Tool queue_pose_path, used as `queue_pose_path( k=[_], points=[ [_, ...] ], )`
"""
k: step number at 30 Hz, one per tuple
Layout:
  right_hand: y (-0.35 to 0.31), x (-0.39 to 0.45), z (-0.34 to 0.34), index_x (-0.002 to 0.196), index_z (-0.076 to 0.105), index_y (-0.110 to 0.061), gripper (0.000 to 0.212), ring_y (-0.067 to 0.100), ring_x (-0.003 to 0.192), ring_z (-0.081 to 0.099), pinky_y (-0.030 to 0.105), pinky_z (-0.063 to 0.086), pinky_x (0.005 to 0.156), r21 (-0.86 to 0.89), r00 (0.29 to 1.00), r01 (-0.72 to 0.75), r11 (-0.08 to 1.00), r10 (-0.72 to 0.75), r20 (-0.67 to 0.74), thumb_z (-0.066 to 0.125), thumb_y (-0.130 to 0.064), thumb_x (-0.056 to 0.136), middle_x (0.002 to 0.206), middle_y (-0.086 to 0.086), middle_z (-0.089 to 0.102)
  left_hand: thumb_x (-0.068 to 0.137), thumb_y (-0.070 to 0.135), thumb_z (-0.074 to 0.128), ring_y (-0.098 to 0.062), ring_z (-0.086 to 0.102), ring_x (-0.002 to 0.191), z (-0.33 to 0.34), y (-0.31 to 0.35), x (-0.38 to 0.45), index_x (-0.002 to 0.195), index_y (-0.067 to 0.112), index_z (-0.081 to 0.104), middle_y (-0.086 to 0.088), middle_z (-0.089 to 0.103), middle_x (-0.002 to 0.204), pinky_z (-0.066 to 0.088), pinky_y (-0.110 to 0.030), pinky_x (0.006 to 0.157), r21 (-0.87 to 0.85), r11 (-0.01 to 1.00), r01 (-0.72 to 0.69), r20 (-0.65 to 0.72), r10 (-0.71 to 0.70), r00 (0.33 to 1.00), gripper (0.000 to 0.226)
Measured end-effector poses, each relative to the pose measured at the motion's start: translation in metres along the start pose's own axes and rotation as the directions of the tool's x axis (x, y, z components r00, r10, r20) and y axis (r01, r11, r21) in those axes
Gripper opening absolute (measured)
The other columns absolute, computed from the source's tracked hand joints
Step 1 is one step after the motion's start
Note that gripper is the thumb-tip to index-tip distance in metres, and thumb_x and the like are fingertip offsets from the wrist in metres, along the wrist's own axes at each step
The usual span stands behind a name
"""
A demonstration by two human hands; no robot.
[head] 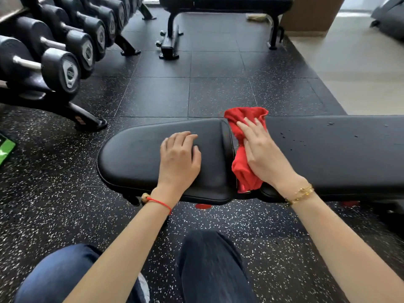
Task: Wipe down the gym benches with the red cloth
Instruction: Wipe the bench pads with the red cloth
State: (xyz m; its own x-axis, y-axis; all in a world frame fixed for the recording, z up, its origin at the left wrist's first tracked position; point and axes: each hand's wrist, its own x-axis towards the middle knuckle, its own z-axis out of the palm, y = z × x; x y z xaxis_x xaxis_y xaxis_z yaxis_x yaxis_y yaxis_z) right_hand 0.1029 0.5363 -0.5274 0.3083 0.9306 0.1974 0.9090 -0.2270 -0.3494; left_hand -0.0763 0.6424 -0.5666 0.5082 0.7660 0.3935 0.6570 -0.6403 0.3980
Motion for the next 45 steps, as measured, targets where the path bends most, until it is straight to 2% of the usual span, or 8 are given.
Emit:
queue_pose_path(
  k=[7,13,16,20,24,30,37,45],
  points=[
    [0.026,-0.026,-0.051,0.148,0.030,-0.008,0.055,0.030,0.148,0.015,0.043,0.016,0.121,-0.170,0.971,-0.017,0.985,-0.024,-0.240,0.040,-0.004,0.094,0.157,0.011,0.027,0.095,0.027,0.047,-0.025,0.046,0.131,0.036,0.057,0.012,0.128,0.016,0.059,-0.002,0.056,0.136,0.028,-0.045,0.115,0.017,0.993,-0.113,0.123,0.110,0.986,0.037],
    [0.049,-0.036,-0.024,0.149,0.031,-0.017,0.051,0.023,0.149,0.011,0.037,0.002,0.122,-0.196,0.997,-0.071,0.978,0.076,0.017,0.038,-0.015,0.099,0.159,0.003,0.023,0.095,0.026,0.048,-0.025,0.046,0.132,0.043,0.053,0.012,0.129,0.015,0.059,-0.003,0.056,0.137,0.028,-0.046,0.116,0.028,0.993,-0.117,0.110,0.113,0.987,0.037],
    [0.057,-0.032,-0.015,0.149,0.031,-0.027,0.055,0.021,0.150,0.010,0.038,0.000,0.122,-0.042,0.987,-0.153,0.987,0.155,0.042,0.046,-0.028,0.096,0.160,-0.003,0.021,0.094,0.026,0.050,-0.027,0.047,0.130,0.043,0.055,0.012,0.126,0.015,0.061,-0.004,0.057,0.135,0.030,-0.047,0.114,0.034,0.992,-0.118,0.102,0.114,0.988,0.036],
    [0.075,-0.013,-0.014,0.149,0.027,-0.035,0.059,0.022,0.150,0.006,0.041,-0.001,0.122,-0.043,0.979,-0.170,0.984,0.174,0.105,0.047,-0.035,0.095,0.161,-0.008,0.014,0.093,0.027,0.050,-0.029,0.048,0.128,0.045,0.056,0.011,0.124,0.014,0.061,-0.006,0.057,0.133,0.033,-0.049,0.113,0.061,0.991,-0.122,0.099,0.115,0.988,0.036],
    [0.076,0.012,-0.015,0.151,0.021,-0.034,0.056,0.026,0.150,0.002,0.043,-0.001,0.122,-0.105,0.962,-0.230,0.968,0.242,0.125,0.040,-0.035,0.098,0.163,-0.004,0.008,0.093,0.027,0.050,-0.028,0.047,0.128,0.045,0.057,0.011,0.124,0.013,0.062,-0.006,0.056,0.133,0.032,-0.049,0.113,0.074,0.989,-0.126,0.105,0.118,0.987,0.036],
    [0.067,-0.044,-0.012,0.149,0.030,-0.031,0.054,0.023,0.149,0.012,0.037,0.002,0.122,-0.071,0.997,-0.048,0.996,0.052,0.064,0.042,-0.023,0.098,0.160,-0.004,0.019,0.093,0.021,0.053,-0.030,0.047,0.130,0.044,0.056,0.010,0.124,0.011,0.062,-0.008,0.057,0.135,0.030,-0.049,0.115,0.037,0.993,-0.116,0.102,0.112,0.989,0.034],
    [0.138,-0.016,-0.039,0.151,0.028,-0.022,0.052,0.029,0.149,0.008,0.038,-0.002,0.122,-0.126,0.944,-0.320,0.939,0.328,0.046,0.039,-0.020,0.100,0.161,0.005,0.014,0.094,0.023,0.052,-0.029,0.046,0.131,0.045,0.058,0.010,0.122,0.013,0.062,-0.007,0.056,0.136,0.030,-0.050,0.114,0.070,0.990,-0.121,0.117,0.113,0.987,0.032],
    [0.080,-0.002,-0.007,0.151,0.026,-0.030,0.056,0.025,0.150,0.009,0.039,0.000,0.122,-0.096,0.992,-0.083,0.992,0.091,0.086,0.043,-0.024,0.097,0.161,-0.001,0.015,0.090,0.022,0.056,-0.026,0.047,0.129,0.043,0.057,0.012,0.119,0.017,0.064,-0.003,0.057,0.133,0.032,-0.045,0.111,0.056,0.992,-0.111,0.106,0.105,0.989,0.031]
  ],
)
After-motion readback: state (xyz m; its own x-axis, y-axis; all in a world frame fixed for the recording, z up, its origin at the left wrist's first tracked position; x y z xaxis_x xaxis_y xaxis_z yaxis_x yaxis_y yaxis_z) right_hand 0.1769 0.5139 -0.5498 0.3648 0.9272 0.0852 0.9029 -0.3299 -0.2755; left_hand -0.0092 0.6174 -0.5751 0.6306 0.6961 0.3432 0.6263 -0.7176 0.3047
